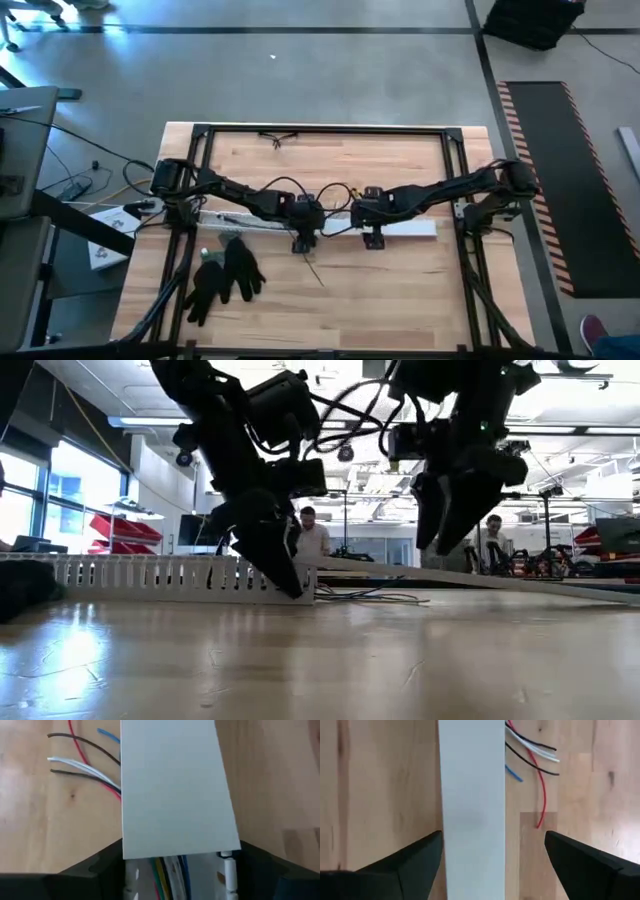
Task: Ziptie cables
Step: Close the white cable duct
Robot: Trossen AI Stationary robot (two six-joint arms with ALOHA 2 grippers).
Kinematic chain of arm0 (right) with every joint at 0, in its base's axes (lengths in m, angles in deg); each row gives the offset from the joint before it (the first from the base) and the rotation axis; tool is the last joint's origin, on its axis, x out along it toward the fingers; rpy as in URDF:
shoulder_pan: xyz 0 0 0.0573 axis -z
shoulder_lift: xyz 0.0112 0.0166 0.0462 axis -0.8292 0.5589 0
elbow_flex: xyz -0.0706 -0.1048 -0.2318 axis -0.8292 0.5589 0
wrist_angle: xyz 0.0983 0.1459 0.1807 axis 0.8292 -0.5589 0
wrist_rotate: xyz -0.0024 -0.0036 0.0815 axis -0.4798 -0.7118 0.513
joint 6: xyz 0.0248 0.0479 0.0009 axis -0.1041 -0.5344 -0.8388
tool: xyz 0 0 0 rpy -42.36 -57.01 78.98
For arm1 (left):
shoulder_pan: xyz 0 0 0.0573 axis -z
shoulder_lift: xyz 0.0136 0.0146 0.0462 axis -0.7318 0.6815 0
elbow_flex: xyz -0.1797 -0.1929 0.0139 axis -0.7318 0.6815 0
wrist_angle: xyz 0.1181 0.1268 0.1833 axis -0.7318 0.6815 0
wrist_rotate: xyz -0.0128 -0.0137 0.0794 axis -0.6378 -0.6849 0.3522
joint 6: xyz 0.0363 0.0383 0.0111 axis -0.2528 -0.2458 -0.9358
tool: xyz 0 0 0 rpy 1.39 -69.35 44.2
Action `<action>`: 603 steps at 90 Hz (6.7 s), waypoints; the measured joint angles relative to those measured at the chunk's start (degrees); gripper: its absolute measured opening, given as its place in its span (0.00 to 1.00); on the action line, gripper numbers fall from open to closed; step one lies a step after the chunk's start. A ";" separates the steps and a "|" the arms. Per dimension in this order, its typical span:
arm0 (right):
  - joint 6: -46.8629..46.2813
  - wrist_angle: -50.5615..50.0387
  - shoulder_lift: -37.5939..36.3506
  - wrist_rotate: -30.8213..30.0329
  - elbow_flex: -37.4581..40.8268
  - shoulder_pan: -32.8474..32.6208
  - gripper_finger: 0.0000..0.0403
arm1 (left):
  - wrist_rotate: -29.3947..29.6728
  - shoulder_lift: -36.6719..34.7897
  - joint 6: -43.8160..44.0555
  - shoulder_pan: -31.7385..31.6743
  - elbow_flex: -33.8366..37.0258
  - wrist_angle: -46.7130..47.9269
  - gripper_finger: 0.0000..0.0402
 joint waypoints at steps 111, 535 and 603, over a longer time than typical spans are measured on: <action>-6.65 28.34 -11.17 -5.06 24.50 -1.95 0.83 | 5.52 -4.35 3.21 0.51 -5.79 15.34 0.65; 3.07 6.04 -3.21 3.41 8.57 2.54 0.56 | 5.00 -2.73 -0.38 0.75 -4.79 8.96 0.41; 2.66 2.91 -3.21 3.42 6.91 2.54 0.56 | 6.79 -8.19 -1.00 0.75 -5.10 15.49 0.46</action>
